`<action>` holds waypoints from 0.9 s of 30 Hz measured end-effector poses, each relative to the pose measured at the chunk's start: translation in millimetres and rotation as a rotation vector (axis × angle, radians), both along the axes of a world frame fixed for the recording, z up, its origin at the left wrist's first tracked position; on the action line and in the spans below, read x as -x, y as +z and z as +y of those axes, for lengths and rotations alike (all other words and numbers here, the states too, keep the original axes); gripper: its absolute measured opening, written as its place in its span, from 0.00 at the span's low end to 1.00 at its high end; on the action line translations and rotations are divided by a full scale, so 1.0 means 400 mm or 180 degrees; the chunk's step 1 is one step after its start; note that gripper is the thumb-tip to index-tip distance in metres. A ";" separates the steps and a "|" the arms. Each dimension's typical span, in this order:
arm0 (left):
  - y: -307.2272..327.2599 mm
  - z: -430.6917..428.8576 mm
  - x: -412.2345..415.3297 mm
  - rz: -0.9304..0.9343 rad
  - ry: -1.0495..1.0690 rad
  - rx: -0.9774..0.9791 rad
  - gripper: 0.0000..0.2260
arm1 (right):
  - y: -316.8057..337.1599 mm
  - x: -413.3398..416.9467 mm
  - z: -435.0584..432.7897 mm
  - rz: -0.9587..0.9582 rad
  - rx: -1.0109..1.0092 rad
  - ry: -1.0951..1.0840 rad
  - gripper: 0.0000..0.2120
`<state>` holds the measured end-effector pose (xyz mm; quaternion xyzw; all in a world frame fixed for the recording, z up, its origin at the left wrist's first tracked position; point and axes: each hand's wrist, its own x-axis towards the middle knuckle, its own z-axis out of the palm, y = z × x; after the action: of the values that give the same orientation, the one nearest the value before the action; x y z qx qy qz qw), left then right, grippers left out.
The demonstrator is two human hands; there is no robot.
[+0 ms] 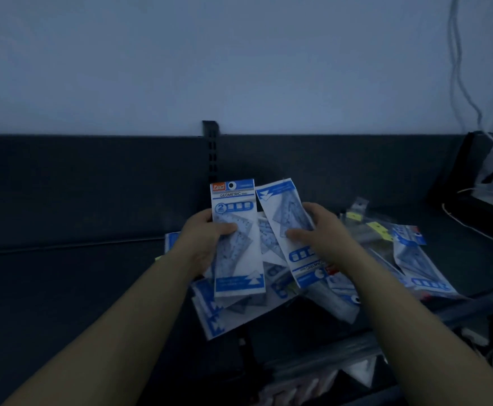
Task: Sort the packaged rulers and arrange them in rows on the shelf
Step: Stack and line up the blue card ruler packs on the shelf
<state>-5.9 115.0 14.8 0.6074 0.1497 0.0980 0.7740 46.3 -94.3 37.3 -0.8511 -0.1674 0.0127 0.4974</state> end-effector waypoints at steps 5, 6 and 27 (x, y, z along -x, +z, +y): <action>-0.005 0.159 0.144 0.0083 0.0426 -0.0123 0.06 | -0.015 0.083 0.183 -0.0034 -0.0183 0.0210 0.20; -0.006 0.188 0.174 0.0094 0.0510 -0.0082 0.06 | -0.018 0.101 0.218 -0.0013 -0.0217 0.0267 0.21; -0.070 0.849 0.789 0.0811 0.1942 -0.0386 0.07 | -0.112 0.535 1.007 0.0523 -0.0109 0.1612 0.12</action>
<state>-321.4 454.7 -13.2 0.5869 0.4141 0.2571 0.6465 -167.7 308.6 -7.6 -0.7696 -0.3344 0.2030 0.5046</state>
